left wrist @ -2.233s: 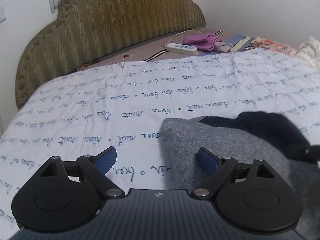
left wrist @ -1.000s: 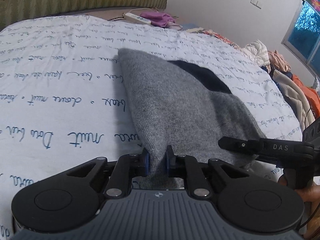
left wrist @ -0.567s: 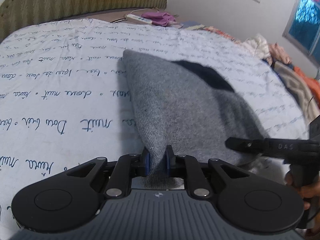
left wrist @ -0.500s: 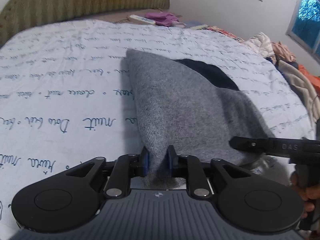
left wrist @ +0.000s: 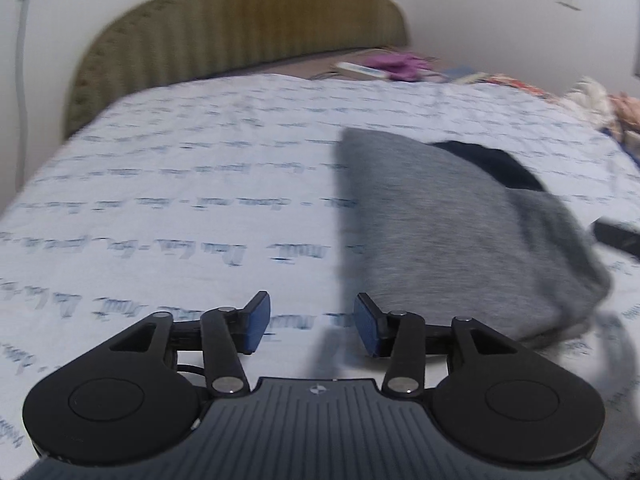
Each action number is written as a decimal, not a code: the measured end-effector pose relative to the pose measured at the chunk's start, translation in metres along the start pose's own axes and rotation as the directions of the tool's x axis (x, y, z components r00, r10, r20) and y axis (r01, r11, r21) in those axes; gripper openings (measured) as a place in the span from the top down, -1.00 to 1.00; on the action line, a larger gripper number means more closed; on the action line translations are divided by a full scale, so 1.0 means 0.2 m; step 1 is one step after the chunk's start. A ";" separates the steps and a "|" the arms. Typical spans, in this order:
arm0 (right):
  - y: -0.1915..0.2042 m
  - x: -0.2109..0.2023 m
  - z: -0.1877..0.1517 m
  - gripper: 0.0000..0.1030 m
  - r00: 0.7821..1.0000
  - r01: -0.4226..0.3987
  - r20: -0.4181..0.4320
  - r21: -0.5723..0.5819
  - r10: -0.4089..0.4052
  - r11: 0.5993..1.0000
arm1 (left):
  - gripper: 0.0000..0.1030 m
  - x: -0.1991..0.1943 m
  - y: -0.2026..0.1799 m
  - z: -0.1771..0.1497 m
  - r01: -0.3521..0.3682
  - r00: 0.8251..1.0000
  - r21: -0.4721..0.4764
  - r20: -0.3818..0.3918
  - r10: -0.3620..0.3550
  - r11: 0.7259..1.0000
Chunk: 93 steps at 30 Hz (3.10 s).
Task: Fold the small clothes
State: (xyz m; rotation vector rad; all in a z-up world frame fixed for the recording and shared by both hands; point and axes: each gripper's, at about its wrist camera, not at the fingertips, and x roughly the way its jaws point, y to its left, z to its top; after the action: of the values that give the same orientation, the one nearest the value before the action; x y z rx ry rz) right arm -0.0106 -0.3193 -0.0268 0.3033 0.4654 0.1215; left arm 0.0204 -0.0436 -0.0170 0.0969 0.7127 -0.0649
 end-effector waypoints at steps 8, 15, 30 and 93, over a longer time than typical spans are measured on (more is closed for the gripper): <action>0.28 -0.02 -0.08 -0.63 1.000 -0.026 -0.010 -0.162 0.025 0.986 | -0.22 -0.03 0.03 -0.02 -0.071 0.997 -0.038 -0.003 0.071 0.997; 0.36 0.01 -0.18 -0.65 0.995 0.054 -0.070 -0.180 -0.067 0.982 | -0.55 -0.04 0.03 -0.06 -0.103 0.994 -0.017 0.029 0.104 0.994; 0.58 0.17 -0.13 -0.73 0.981 0.185 -0.027 -0.147 -0.191 0.972 | -0.99 0.31 0.20 0.10 -0.245 0.957 -0.059 0.143 0.251 0.968; 0.82 0.37 0.70 -0.73 0.736 0.639 -0.322 0.039 -0.596 0.768 | -1.00 0.53 0.33 0.13 -0.129 0.991 -0.084 0.036 0.132 0.988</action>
State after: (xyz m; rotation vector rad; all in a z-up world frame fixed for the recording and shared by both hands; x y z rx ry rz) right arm 0.1118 -0.1864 0.1115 0.2607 0.8555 -0.5410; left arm 0.1233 0.0173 -0.0627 0.0636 0.6654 0.0870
